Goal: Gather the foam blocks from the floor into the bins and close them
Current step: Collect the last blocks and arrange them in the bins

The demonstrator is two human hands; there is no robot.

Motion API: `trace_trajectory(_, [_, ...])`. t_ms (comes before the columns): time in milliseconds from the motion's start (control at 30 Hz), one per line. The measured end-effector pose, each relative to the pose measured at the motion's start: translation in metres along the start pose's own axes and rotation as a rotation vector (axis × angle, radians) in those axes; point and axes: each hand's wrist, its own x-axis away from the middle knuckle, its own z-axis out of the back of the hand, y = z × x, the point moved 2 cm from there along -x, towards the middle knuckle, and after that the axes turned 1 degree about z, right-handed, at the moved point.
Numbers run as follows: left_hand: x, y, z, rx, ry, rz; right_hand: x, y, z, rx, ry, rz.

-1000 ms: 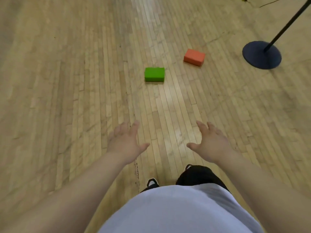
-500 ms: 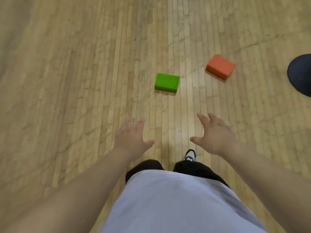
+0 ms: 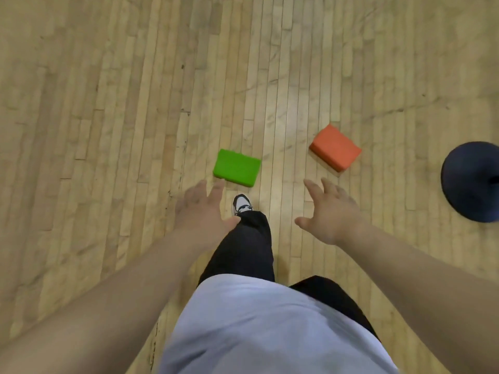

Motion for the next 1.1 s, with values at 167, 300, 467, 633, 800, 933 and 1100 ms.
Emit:
trace_trajectory(167, [-0.093,0.053,0.042,-0.009,-0.065,-0.039,-0.101,0.044,0.036,0.09,-0.119,0.02])
trace_trajectory(300, [-0.156,0.091,0.041,0.004,-0.088,0.007,-0.191,0.085,0.056,0.15,-0.176,0.076])
trace_trajectory(467, [-0.257,0.141,-0.025,0.054,-0.134,0.155,-0.348,0.151,0.035,0.245,-0.243,0.176])
trace_trajectory(633, [-0.396,0.22,-0.155,0.27,-0.074,0.269,-0.531,0.228,-0.035,0.394,-0.287,0.248])
trace_trajectory(800, [-0.55,0.323,-0.296,0.516,-0.23,0.26,-0.68,0.303,-0.12,0.38,-0.304,0.198])
trace_trajectory(933, [-0.619,0.383,-0.355,0.988,-0.269,0.291,-0.719,0.342,-0.148,0.227,-0.369,0.219])
trace_trajectory(1100, [-0.595,0.375,-0.348,1.329,-0.147,0.436,-0.693,0.338,-0.129,0.015,-0.339,0.285])
